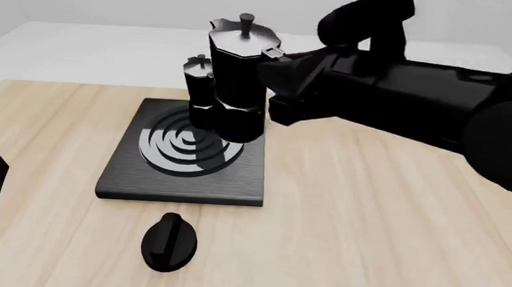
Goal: Put both moka pots on the stove.
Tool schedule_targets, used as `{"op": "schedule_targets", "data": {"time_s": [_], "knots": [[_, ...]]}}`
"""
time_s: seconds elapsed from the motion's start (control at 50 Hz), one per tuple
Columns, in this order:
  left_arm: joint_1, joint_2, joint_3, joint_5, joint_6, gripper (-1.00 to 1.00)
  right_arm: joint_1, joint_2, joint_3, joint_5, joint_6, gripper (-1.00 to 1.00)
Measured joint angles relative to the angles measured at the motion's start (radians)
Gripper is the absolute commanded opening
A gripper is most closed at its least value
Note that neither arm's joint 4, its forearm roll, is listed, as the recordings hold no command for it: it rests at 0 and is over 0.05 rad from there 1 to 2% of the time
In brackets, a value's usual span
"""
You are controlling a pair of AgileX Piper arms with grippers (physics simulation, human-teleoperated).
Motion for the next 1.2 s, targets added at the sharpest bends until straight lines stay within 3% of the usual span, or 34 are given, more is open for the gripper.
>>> {"op": "schedule_targets", "data": {"time_s": [0.5, 1.2], "knots": [[0.0, 0.0, 0.0, 0.0, 0.0, 1.0, 0.118, 0.253, -0.158, -0.053, 0.02, -1.0], [0.0, 0.0, 0.0, 0.0, 0.0, 1.0, 0.084, 0.493, -0.314, -0.074, 0.04, -1.0]]}}
